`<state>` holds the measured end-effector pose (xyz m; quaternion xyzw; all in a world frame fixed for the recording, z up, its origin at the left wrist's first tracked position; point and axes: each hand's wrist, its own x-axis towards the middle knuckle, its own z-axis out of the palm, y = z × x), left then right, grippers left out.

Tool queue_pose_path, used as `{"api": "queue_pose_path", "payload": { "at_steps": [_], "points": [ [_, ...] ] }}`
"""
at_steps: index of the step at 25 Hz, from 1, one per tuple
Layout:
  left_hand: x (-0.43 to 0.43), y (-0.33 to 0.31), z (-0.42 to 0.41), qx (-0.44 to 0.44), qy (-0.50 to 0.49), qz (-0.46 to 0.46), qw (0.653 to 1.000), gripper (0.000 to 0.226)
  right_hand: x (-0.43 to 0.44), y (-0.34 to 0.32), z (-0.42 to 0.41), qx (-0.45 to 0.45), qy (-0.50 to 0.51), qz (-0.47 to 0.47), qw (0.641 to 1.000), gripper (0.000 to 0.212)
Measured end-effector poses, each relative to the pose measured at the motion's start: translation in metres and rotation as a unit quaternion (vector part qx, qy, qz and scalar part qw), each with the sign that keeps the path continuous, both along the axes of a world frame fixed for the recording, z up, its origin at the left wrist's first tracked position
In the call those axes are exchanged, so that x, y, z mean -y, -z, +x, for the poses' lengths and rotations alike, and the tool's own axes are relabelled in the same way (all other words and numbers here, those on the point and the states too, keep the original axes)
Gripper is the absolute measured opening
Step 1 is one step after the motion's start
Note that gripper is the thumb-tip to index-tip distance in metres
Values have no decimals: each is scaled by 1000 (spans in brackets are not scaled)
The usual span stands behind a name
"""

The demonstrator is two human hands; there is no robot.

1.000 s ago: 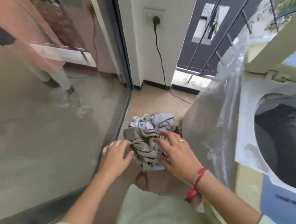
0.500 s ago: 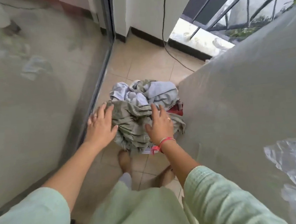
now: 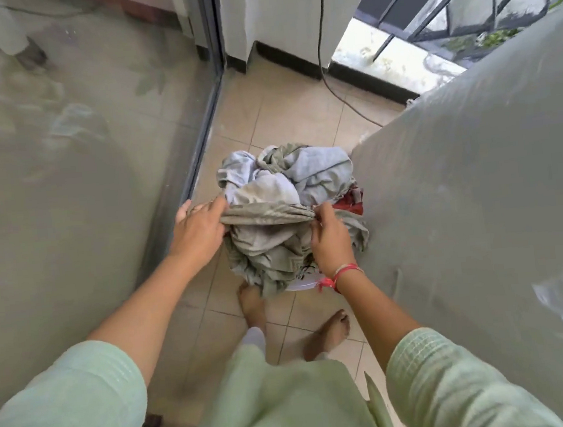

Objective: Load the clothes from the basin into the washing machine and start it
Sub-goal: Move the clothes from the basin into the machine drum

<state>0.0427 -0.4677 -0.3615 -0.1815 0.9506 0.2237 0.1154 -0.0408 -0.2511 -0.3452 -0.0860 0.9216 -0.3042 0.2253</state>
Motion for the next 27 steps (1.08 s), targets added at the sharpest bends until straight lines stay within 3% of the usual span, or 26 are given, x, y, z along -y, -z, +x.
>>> {"api": "queue_pose_path", "payload": {
  "at_steps": [3,7,14,17,22,27],
  "points": [
    [6,-62,-4,-79,-15,25,996,33,3,-58,5,-49,44,-71,995,5],
    [-1,-147,-9,-117,18,82,990,38,4,-160,-8,-133,55,-156,977,10],
    [-18,-244,-22,-188,29,74,979,25,-30,-292,-43,-297,-71,-98,947,21],
    [-14,-273,-24,-205,46,39,977,30,-44,-324,-54,-384,-112,-58,915,40],
    [-3,-341,-38,-318,92,-12,944,30,-42,-387,-59,-446,-128,-76,883,42],
    [1,-403,-46,-397,88,-47,912,20,-39,-471,-65,-594,-114,-91,791,31]
  ]
}}
